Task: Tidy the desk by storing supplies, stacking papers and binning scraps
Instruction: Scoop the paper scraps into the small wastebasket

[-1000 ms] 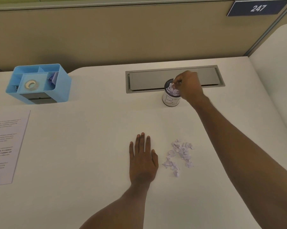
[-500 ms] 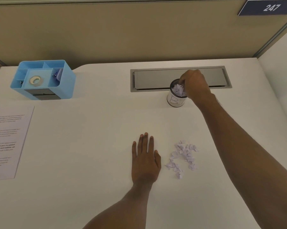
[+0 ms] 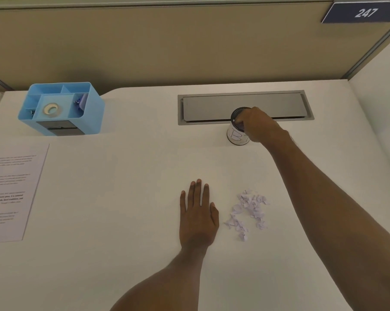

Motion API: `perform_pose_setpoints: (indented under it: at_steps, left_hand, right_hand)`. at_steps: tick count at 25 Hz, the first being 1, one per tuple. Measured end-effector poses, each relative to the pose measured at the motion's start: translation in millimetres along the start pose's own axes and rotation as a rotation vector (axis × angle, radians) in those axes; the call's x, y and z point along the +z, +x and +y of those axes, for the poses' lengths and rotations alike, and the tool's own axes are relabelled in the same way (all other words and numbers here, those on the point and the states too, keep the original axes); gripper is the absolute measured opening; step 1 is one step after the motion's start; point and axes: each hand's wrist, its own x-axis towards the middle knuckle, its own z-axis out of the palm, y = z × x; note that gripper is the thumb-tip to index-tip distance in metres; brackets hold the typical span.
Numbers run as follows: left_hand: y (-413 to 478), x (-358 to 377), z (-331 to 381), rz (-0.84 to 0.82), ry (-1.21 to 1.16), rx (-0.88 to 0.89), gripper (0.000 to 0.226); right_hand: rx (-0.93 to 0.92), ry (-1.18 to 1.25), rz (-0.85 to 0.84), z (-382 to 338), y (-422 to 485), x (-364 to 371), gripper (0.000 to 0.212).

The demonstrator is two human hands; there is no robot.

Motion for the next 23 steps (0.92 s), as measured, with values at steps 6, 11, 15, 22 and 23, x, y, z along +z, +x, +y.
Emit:
perform_pose_setpoints:
  at_steps: [6, 11, 15, 22, 23]
  left_hand:
    - [-1.1, -1.3, 0.4, 0.012, 0.016, 0.003, 0.057]
    - [-0.6, -1.1, -0.5, -0.002, 0.017, 0.006, 0.057]
    - [-0.9, 0.6, -1.2, -0.001, 0.026, 0.008, 0.057]
    - [-1.4, 0.8, -1.9, -0.001, 0.041, 0.01, 0.057]
    - [-1.3, 1.1, -1.7, 0.0, 0.044, 0.012, 0.057]
  right_hand:
    - [0.153, 0.688, 0.591, -4.4, -93.7, 44.9, 0.017]
    - [0.279, 0.69, 0.282, -13.1, -174.5, 140.6, 0.029]
    - [0.223, 0.706, 0.191, -29.3, -206.0, 159.5, 0.03]
    - [0.452, 0.676, 0.056, -34.6, -242.1, 161.2, 0.068]
    - [0.46, 0.727, 0.023, -36.9, -242.1, 164.5, 0.067]
